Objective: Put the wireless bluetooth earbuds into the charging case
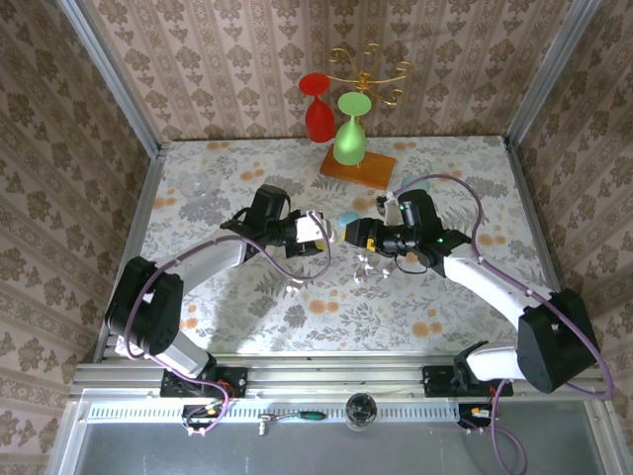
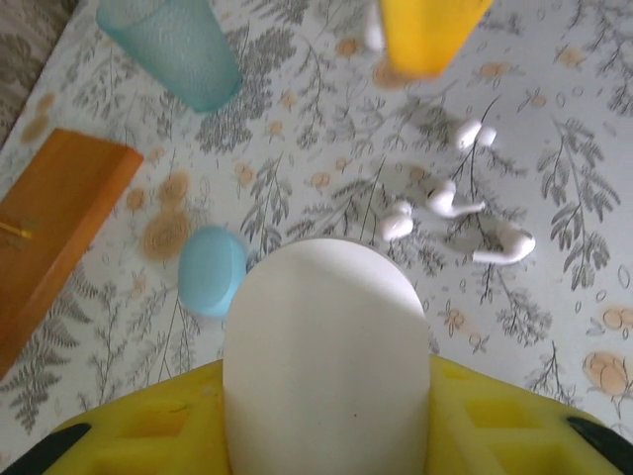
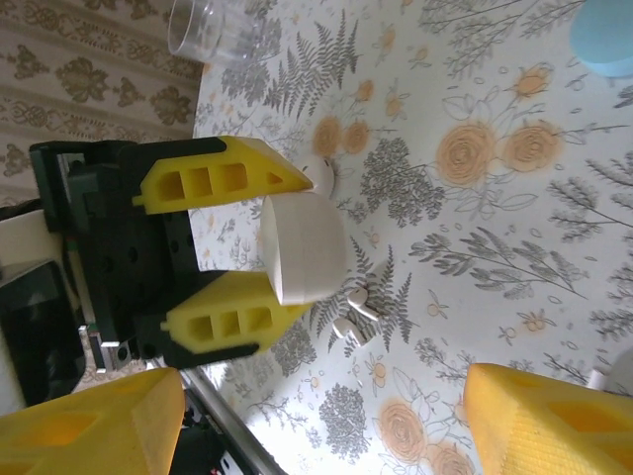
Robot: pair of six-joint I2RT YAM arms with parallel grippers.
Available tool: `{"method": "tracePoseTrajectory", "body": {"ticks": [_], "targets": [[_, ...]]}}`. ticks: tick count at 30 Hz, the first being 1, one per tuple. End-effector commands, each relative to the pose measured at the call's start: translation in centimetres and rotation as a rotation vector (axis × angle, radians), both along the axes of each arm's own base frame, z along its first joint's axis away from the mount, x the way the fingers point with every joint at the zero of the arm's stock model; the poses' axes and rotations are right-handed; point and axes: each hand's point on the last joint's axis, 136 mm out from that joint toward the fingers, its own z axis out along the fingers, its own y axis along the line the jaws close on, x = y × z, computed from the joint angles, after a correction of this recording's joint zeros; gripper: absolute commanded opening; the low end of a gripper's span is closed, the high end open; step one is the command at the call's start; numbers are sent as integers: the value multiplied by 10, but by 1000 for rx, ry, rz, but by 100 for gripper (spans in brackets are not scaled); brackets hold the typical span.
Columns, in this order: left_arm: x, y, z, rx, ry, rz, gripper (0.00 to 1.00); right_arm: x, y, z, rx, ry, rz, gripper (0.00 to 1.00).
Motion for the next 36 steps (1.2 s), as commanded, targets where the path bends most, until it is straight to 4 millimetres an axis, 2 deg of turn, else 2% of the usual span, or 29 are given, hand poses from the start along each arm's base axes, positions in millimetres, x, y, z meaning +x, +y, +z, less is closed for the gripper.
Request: {"method": "tracePoseTrajectory", "body": {"ticks": [1, 3, 7, 17, 26, 28, 31, 32, 33, 36], "targets": [[-11, -10, 21, -84, -11, -46, 43, 8, 15, 15, 55, -19, 30, 75], [-13, -14, 26, -99, -23, -55, 43, 13, 17, 6, 51, 6, 25, 74], [-21, -21, 36, -131, -22, -99, 43, 17, 21, 1, 59, 26, 28, 67], [-26, -28, 39, -157, -13, -120, 43, 17, 24, -10, 66, 48, 35, 48], [-28, -29, 48, -222, -15, -118, 44, 15, 26, 3, 130, 39, 42, 32], [-27, -28, 48, -225, -12, -113, 47, 14, 23, 7, 139, 34, 38, 30], [-22, -25, 53, -272, -4, -89, 61, 10, 18, 18, 159, 19, 32, 27], [-21, -23, 61, -321, -6, -85, 66, 10, 16, 17, 164, 28, 27, 26], [-21, -19, 67, -372, -1, -77, 72, 7, 12, 30, 182, 0, 24, 26], [-24, -10, 86, -507, -7, -60, 81, 1, 4, 48, 224, -30, 8, 24]]}}
